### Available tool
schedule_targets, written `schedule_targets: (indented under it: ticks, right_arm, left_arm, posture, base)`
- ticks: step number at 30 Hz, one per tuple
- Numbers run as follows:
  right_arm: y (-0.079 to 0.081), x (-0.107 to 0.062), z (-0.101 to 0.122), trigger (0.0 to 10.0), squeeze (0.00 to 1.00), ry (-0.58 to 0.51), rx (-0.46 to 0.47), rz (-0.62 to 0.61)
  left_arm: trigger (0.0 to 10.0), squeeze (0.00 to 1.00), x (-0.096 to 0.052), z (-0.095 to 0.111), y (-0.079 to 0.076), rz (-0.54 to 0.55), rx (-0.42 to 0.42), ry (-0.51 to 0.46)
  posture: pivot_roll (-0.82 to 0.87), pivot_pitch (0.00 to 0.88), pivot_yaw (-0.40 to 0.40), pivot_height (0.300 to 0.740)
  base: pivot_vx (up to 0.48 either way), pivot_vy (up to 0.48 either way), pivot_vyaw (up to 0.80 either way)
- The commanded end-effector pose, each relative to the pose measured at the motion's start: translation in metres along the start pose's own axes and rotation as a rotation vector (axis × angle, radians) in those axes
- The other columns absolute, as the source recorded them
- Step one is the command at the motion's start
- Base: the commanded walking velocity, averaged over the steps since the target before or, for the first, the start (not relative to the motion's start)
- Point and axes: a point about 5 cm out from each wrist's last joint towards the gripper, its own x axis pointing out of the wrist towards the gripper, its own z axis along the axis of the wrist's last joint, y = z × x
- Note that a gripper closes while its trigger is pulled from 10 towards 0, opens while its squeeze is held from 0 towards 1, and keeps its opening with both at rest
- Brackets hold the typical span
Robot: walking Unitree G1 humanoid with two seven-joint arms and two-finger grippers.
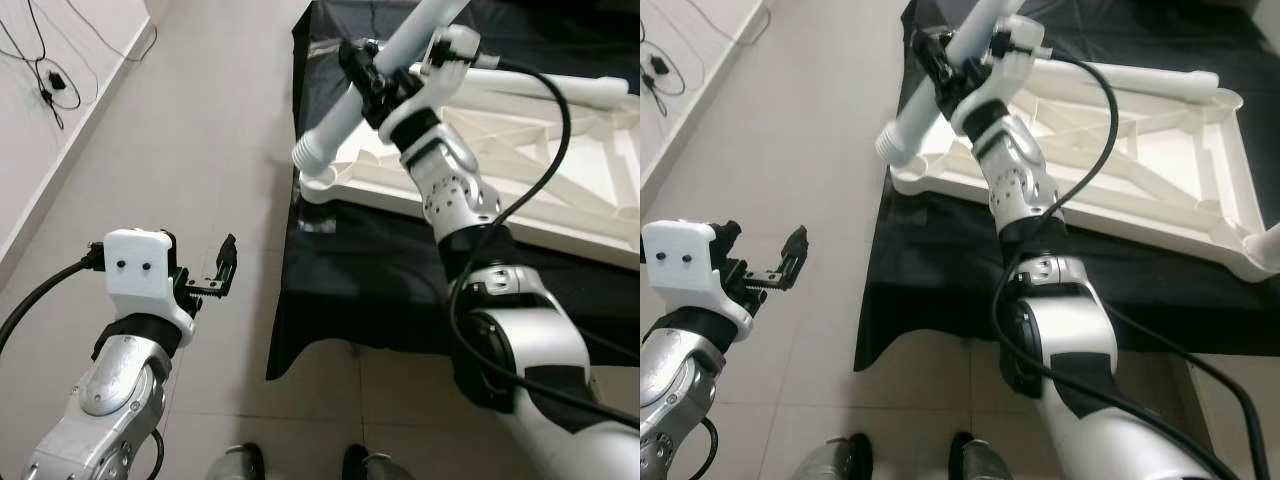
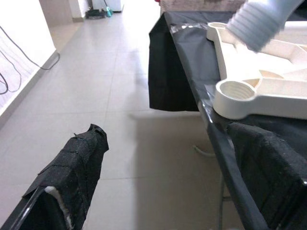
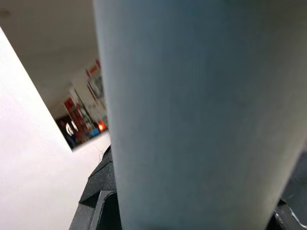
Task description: Building children table
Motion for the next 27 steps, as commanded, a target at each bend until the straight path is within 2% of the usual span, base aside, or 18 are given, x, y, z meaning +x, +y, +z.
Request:
schedule_targets:
  ticks: [1, 5, 7, 12, 21, 27]
  right_arm:
    - [0.003, 0.002, 0.002, 10.0, 0.0, -0.041, 0.005, -0.017]
    - [0.004, 0.003, 0.002, 10.0, 0.0, -0.058, -0.016, -0.04]
    - [0.008, 0.002, -0.006, 10.0, 0.0, -0.045, -0.044, -0.037]
    - [0.01, 0.0, -0.014, 10.0, 0.0, -0.033, -0.046, -0.035]
    - [0.01, 0.0, -0.017, 10.0, 0.0, -0.027, -0.052, -0.037]
    - [0.014, 0.002, -0.021, 10.0, 0.0, -0.002, -0.077, 0.003]
  left_arm:
    - [10.0, 0.0, 0.0, -0.003, 0.0, 0.0, 0.013, 0.008]
    - [10.0, 0.0, 0.001, -0.003, -0.001, -0.001, 0.007, 0.002]
    - [10.0, 0.0, 0.003, -0.003, -0.003, -0.002, 0.004, -0.003]
    - [10.0, 0.0, 0.004, -0.003, -0.004, 0.0, -0.002, -0.002]
    - [10.0, 0.0, 0.005, -0.004, -0.004, 0.01, -0.008, 0.005]
    - [10.0, 0.0, 0.003, -0.009, -0.002, 0.011, -0.01, 0.028]
  posture:
    - [0.12, 0.227, -0.037, 0.74]
    - [0.12, 0.225, -0.035, 0.74]
    - [0.12, 0.221, -0.033, 0.74]
    - [0.12, 0.22, -0.033, 0.74]
    - [0.12, 0.22, -0.033, 0.74]
    - [0.12, 0.228, -0.035, 0.74]
  base:
    - [0.311, 0.0, 0.0]
    - [0.325, 0.0, 0.0]
    - [0.347, 0.0, 0.0]
    - [0.332, 0.0, 0.0]
    - [0.0, 0.0, 0.0]
    - [0.0, 0.0, 0.0]
